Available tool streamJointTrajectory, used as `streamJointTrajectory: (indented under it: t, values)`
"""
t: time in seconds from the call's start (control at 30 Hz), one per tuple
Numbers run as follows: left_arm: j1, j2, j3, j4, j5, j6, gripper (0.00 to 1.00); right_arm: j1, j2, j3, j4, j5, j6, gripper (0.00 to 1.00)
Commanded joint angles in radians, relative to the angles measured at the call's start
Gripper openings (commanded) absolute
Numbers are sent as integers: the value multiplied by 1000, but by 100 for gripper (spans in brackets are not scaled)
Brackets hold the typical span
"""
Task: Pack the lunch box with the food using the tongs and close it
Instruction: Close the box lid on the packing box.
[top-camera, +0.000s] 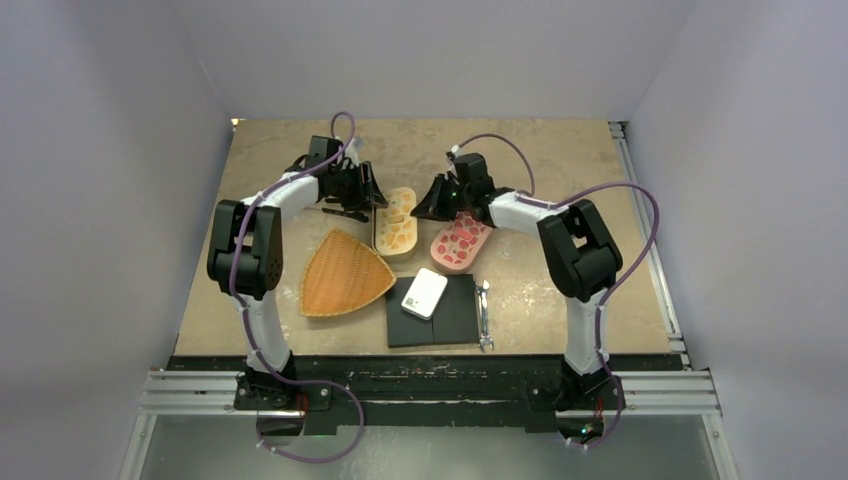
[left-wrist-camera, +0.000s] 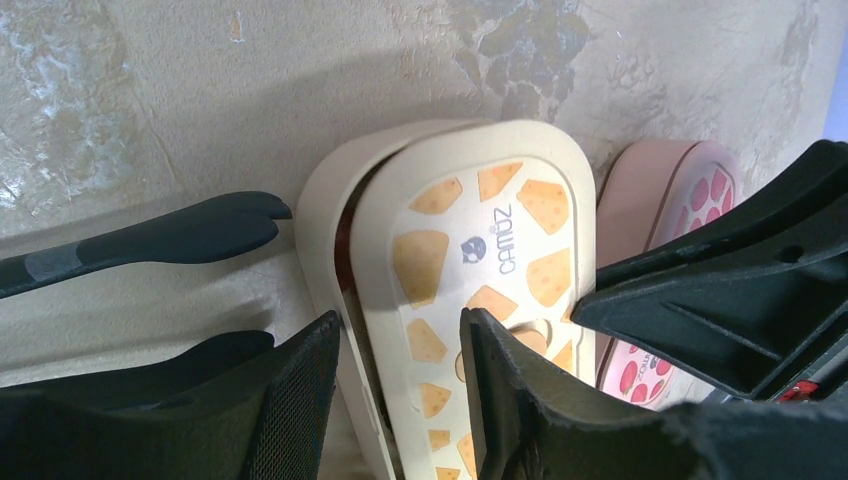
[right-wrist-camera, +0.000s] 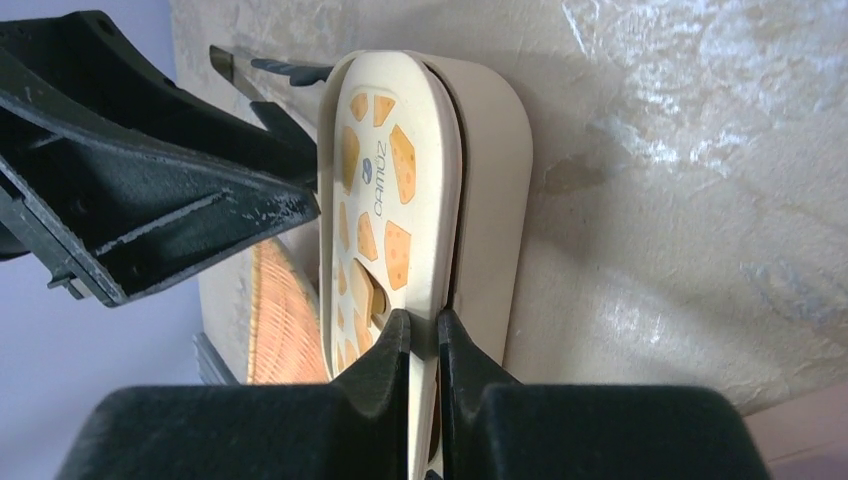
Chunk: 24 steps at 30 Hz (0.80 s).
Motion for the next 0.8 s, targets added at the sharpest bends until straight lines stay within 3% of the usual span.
streamJointTrajectory:
  t: [0.0, 0.4, 0.77]
  values:
    - [11, -21, -1, 1, 34, 20, 47, -11, -49, -63, 129, -114, 58, 0]
    - [27, -74, -27, 16, 92, 13, 48, -35, -73, -144, 313, -200, 166, 0]
    - [30, -81, -33, 27, 105, 1, 48, -34, -63, -135, 312, -114, 153, 0]
